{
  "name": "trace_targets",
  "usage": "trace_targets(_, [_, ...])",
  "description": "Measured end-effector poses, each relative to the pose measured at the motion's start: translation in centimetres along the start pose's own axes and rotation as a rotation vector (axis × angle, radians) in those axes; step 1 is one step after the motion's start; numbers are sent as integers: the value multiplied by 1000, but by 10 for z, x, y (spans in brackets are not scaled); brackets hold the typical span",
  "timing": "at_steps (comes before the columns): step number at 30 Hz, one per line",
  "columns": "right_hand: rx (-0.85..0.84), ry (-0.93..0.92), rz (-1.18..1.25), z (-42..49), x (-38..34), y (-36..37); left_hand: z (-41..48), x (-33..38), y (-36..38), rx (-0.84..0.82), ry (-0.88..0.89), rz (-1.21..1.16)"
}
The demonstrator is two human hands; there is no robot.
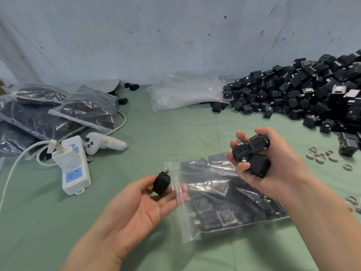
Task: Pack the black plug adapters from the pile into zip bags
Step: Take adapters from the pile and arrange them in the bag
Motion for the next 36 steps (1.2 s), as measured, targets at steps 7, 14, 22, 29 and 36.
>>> trace_targets(7, [-12,-10,13,3,-2,-1,7,-9,-6,-19,6,-19])
trace_targets(14, [-15,-7,5,2,0,-2,16,-12,-15,35,96,767])
trace_targets(22, [-15,2,-5,1,2,-4,21,-24,1,69,268,890])
trace_targets(29, [-8,1,-11,0,1,-7,28,-20,4,130,292,676])
trace_targets(36, [9,0,-20,-5,0,-6,27,-32,4,140,346,951])
Point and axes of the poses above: each hand's wrist, its own z-axis towards the middle knuckle, its own y-axis out of the palm, x = y × z, the point moved 2 cm from there along z, towards the middle knuckle, and after that the axes turned 11 degrees about -x, right-handed, at the moved point
